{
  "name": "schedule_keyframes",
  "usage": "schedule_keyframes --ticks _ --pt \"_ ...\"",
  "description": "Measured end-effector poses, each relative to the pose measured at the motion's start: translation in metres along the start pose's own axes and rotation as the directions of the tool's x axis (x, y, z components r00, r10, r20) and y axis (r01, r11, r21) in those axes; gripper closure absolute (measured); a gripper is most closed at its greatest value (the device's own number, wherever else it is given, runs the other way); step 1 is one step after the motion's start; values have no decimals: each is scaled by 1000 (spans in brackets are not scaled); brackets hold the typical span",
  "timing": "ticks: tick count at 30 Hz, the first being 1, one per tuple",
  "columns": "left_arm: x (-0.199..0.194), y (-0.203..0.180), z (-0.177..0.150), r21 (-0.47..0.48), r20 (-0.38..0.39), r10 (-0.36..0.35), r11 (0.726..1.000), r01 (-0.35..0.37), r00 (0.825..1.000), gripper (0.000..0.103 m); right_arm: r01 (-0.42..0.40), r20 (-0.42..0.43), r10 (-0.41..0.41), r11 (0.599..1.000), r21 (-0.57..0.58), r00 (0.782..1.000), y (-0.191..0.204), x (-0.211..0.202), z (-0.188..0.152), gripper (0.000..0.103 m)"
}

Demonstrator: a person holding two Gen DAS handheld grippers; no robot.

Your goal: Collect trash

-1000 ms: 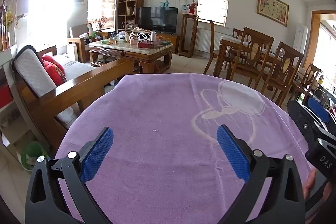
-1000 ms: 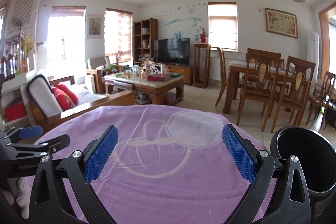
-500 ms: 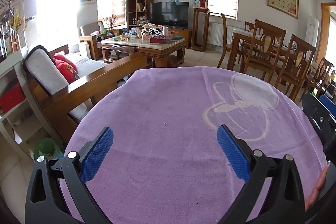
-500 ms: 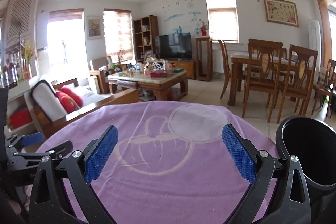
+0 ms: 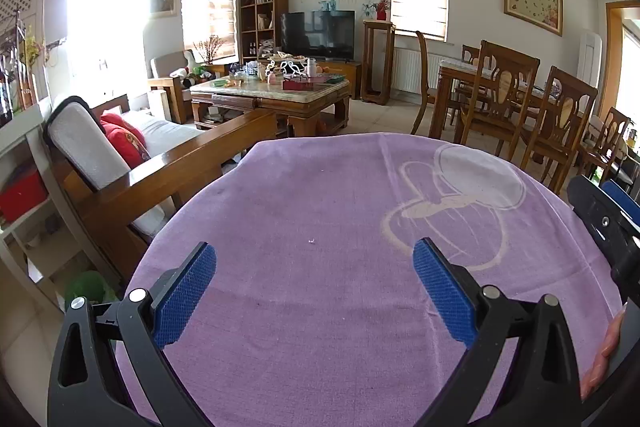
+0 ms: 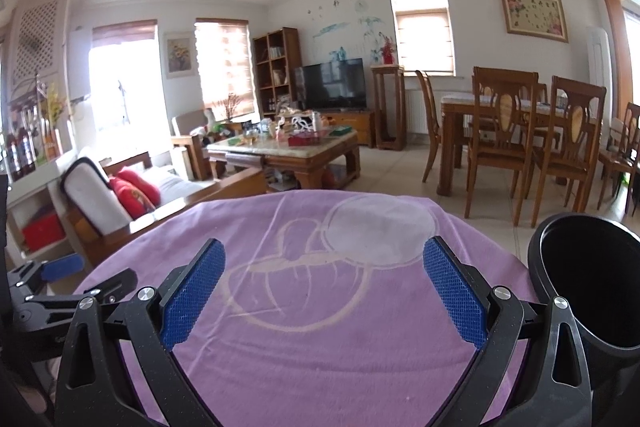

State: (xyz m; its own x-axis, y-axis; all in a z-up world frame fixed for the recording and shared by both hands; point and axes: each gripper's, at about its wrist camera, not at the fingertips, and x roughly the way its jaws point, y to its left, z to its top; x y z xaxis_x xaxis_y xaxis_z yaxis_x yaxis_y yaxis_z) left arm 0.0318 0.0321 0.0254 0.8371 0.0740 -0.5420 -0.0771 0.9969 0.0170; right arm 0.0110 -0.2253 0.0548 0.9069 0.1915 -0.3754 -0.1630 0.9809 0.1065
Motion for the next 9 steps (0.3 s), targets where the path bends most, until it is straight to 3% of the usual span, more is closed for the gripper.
schedule_keyframes --ticks 9 --pt "-1 -2 0 4 1 -21 1000 21 1000 5 -2 -1 2 1000 2 1000 1 1 -1 5"
